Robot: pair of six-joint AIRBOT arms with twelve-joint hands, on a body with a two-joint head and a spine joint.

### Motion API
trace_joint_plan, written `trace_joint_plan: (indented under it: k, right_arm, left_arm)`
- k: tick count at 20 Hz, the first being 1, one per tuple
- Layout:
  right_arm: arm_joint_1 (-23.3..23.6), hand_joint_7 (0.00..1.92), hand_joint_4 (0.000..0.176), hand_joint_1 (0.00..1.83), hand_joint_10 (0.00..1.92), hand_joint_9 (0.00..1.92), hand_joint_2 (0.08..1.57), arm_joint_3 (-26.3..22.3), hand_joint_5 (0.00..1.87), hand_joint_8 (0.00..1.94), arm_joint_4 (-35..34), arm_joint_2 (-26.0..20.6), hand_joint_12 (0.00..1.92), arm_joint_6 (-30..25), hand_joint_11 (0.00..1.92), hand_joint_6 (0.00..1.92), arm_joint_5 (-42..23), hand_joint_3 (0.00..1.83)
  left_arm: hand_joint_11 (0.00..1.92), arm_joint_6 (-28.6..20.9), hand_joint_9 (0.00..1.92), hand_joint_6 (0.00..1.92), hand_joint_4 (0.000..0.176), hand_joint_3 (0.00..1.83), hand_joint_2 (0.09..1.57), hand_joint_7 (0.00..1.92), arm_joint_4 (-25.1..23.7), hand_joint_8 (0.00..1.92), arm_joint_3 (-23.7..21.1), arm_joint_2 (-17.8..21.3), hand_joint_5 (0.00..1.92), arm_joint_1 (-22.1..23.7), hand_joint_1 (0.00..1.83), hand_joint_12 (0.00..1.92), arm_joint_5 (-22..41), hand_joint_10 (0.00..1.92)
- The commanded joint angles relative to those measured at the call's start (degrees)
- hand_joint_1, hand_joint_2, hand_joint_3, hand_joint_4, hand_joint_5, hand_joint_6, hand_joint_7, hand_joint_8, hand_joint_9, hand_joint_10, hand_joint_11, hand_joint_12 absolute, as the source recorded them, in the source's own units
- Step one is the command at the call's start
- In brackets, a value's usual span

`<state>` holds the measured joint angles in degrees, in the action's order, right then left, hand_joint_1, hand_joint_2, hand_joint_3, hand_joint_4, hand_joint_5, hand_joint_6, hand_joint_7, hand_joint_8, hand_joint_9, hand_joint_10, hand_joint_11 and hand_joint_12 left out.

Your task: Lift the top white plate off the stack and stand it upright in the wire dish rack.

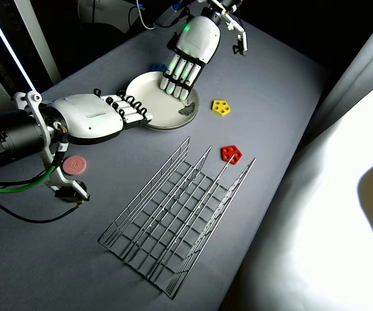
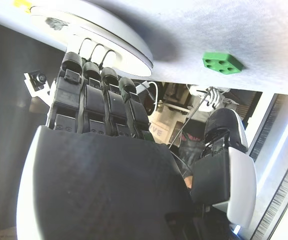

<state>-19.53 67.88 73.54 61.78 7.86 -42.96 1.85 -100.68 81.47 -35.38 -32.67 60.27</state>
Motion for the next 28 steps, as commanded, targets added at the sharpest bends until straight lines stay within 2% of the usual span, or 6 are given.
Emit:
trace_joint_plan:
  k: [1,6,13,16,26,28]
  right_arm:
    - [0.5,0.02,0.0,0.09,0.0,0.02,1.06,0.1,0.0,0.0,-3.2,-0.2,0.03,0.0,0.06,0.0,-4.2,0.0]
    - [0.8,0.08,0.0,0.11,0.01,0.08,1.06,0.2,0.06,0.01,-2.8,-0.1,0.05,0.1,0.11,0.01,-4.3,0.0]
    - [1.5,0.01,0.0,0.09,0.01,0.02,1.06,0.2,0.01,0.0,-2.7,-0.2,0.03,0.1,0.06,0.0,-4.9,0.0]
    - [3.3,0.06,0.0,0.14,0.01,0.05,1.05,1.1,0.04,0.01,-8.1,-0.1,0.04,6.3,0.09,0.01,-3.4,0.0]
    - [4.8,0.03,0.0,0.13,0.0,0.04,1.07,3.3,0.01,0.0,-5.9,-0.1,0.03,1.8,0.08,0.0,-7.6,0.0]
    - [5.0,0.01,0.0,0.31,0.0,0.01,1.17,3.8,0.0,0.0,-5.5,-0.1,0.02,0.8,0.04,0.0,-7.8,0.01]
  left_arm:
    - [0.03,0.0,0.09,0.0,0.0,0.0,0.96,0.1,0.9,0.0,-0.1,-0.2,0.08,0.6,0.25,0.25,1.2,0.0]
    - [0.03,-0.4,0.1,0.01,0.0,0.0,0.96,0.1,0.7,0.01,-0.1,-0.4,0.07,0.4,0.26,0.26,1.2,0.01]
    - [0.02,-1.2,0.09,0.0,0.0,0.0,0.96,0.09,3.3,0.0,-0.3,-1.7,0.06,-0.5,0.24,0.26,1.2,0.0]
    - [0.03,-1.0,0.09,0.0,0.0,0.0,0.96,0.09,4.7,0.0,-1.1,-2.4,0.07,-1.2,0.22,0.27,0.7,0.0]
    - [0.01,-0.8,0.07,0.0,0.0,0.0,0.96,0.07,11.2,0.0,-4.0,-5.1,0.05,-2.7,0.25,0.28,-3.2,0.0]
    - [0.03,-0.8,0.09,0.01,0.0,0.0,0.96,0.09,11.2,0.01,-4.8,-5.8,0.07,-2.7,0.25,0.28,-4.0,0.01]
